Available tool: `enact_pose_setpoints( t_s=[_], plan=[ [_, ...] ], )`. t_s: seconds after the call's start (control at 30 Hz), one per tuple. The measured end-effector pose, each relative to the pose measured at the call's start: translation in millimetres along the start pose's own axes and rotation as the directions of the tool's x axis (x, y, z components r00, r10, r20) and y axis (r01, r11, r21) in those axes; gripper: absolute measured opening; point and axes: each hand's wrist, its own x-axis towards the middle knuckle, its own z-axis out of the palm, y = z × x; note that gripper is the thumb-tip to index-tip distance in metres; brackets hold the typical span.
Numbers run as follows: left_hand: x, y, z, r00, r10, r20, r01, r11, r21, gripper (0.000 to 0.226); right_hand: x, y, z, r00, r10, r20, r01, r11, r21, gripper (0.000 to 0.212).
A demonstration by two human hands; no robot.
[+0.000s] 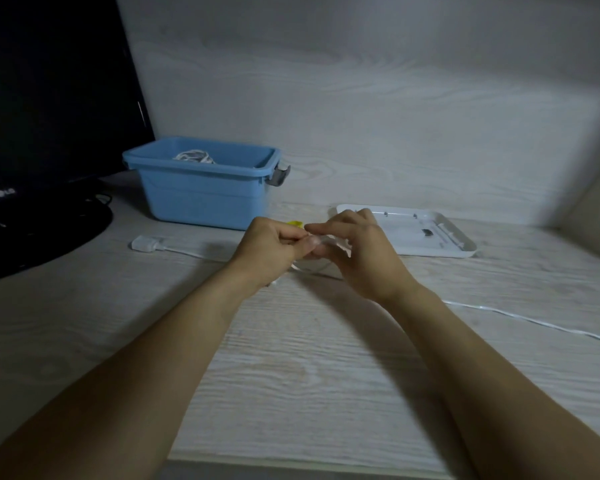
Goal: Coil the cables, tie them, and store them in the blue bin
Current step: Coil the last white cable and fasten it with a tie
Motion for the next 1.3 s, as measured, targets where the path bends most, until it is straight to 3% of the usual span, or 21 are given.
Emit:
enact_pose_setpoints(
  t_s=[0.3, 0.43, 0.6, 0.73, 0.83, 0.93, 1.0, 1.17, 1.3],
  plan=[
    [3, 2, 12, 0.968, -0.130, -0.216, 0.099, 0.984, -0.146, 0.011, 3, -11, 9, 0.993, -0.092, -0.071, 0.075, 0.973, -0.218, 0.031],
    [5, 0, 11, 0.964, -0.059, -0.260, 0.064, 0.998, 0.010, 0.027, 3, -14, 12, 0.996, -0.079, -0.038, 0.066, 0.960, -0.271, 0.029],
    [6, -9, 12, 0.967, 0.139, -0.215, -0.059, 0.939, 0.338, 0.011, 3, -11, 14, 0.997, 0.049, 0.066, -0.024, 0.941, -0.336, 0.027],
    [3, -5, 13, 0.965, 0.217, -0.148, -0.111, 0.848, 0.518, 0.012, 3, -5, 7, 0.952, 0.233, 0.200, -0.219, 0.972, -0.089, 0.020],
    [1, -1, 13, 0.946, 0.314, -0.084, -0.194, 0.753, 0.628, 0.013, 2, -3, -2, 0.937, 0.236, 0.259, -0.272, 0.955, 0.114, 0.027],
    [2, -1, 12, 0.948, 0.296, -0.117, -0.175, 0.792, 0.585, 0.012, -5, -6, -13, 0.899, 0.263, 0.350, -0.378, 0.868, 0.320, 0.015],
    [2, -3, 13, 0.948, 0.277, -0.157, -0.155, 0.831, 0.534, 0.010, -8, -6, -16, 0.879, 0.269, 0.393, -0.418, 0.830, 0.369, 0.024],
    [2, -4, 17, 0.958, 0.216, -0.191, -0.103, 0.875, 0.474, 0.008, -2, -10, -6, 0.978, 0.192, 0.082, -0.197, 0.979, 0.052, 0.018],
    [2, -5, 15, 0.942, 0.238, -0.237, -0.106, 0.880, 0.462, 0.011, -1, -10, 2, 0.987, 0.137, -0.088, -0.130, 0.988, 0.080, 0.018]
  ],
)
